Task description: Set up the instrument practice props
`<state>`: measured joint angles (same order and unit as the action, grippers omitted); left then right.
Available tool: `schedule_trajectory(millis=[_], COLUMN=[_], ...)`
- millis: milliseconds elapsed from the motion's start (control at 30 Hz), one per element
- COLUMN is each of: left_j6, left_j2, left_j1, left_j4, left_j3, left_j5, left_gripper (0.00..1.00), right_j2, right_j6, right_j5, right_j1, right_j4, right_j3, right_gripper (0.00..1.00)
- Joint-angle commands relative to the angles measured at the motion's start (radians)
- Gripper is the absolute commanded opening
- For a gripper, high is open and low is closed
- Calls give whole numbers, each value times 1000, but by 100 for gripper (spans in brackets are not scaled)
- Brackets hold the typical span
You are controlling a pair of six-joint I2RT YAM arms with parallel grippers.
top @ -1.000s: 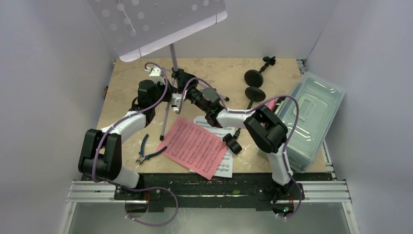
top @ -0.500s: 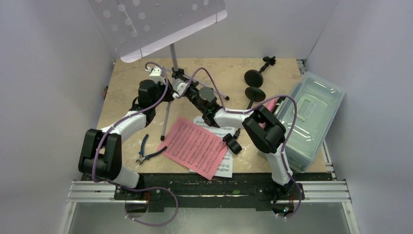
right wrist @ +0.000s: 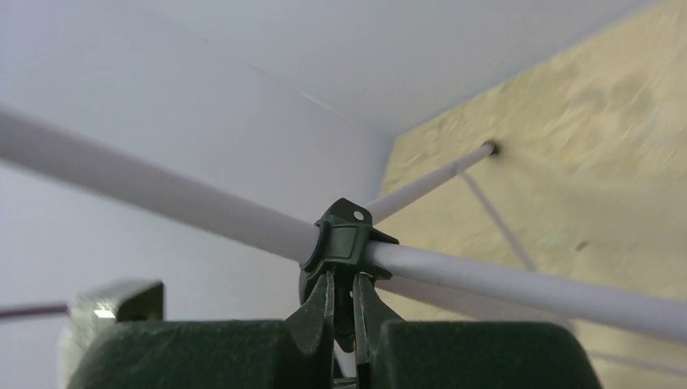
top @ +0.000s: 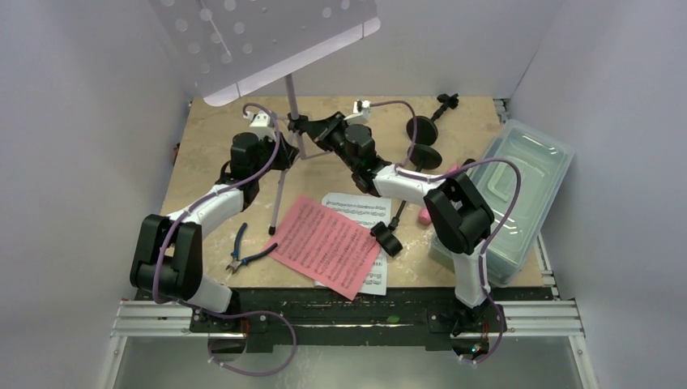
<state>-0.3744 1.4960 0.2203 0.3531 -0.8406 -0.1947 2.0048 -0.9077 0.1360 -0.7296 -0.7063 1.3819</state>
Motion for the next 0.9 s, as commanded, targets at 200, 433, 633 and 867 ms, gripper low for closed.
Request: schedule_trajectory(millis=[200, 433, 633, 867], left_j6=[-86, -86, -89, -98], left_j2=[26, 26, 28, 33], left_j1=[-19, -19, -19, -19], left_j4=[-149, -150, -149, -149], left_j3=[5, 5, 3, 0], left_j5=[100, 100, 97, 92], left_gripper=[0, 0, 0, 0], right_j2=[45, 53, 39, -90], right_j6=[-1244, -1427, -1283, -858], right_j5=[-150, -79, -71, -127], right_j1=[-27, -27, -27, 4], right_j4=[-48, -4, -90, -165], right_j3=[55, 67, 5, -188], right_gripper=[0, 12, 70, 99])
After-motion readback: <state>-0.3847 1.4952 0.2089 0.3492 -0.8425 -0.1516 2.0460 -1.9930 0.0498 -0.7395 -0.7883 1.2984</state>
